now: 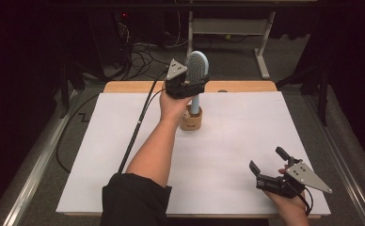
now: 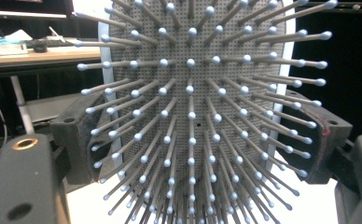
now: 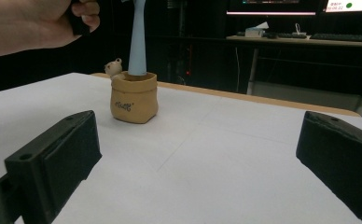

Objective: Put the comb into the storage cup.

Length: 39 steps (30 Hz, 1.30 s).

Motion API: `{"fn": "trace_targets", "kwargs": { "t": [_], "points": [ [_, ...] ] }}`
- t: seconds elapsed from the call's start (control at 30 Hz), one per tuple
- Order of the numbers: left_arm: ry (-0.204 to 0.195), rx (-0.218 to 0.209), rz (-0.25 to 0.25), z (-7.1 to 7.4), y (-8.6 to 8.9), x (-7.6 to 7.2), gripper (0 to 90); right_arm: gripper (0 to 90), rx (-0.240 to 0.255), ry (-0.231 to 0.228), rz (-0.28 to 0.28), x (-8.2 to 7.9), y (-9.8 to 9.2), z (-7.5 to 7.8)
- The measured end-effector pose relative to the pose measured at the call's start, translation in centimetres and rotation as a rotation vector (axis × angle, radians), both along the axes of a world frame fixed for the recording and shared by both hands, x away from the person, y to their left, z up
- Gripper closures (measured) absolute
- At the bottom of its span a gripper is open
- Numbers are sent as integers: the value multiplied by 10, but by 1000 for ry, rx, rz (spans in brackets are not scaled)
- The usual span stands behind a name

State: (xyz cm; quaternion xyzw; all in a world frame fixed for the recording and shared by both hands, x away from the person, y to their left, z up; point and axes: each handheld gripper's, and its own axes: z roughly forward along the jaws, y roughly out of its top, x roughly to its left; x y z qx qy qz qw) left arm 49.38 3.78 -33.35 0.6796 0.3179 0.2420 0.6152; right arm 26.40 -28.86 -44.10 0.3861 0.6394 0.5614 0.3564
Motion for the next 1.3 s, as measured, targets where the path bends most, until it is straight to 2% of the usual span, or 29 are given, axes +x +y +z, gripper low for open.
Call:
{"fn": "trace_targets", "kwargs": {
  "t": [0.4,0.47,0.57,0.83,1.3],
  "points": [
    [17,-7,19,-14,3,2,206,1,0,4,3,0,0,0],
    [17,4,20,-16,4,2,206,1,0,5,3,0,0,0],
    [28,-12,32,-19,6,1,206,1,-4,5,6,0,1,0],
    [45,-19,42,-30,10,1,206,1,-6,7,7,1,2,-1],
    [77,-19,56,-44,8,0,205,1,-6,7,3,1,2,-1]
  ]
}}
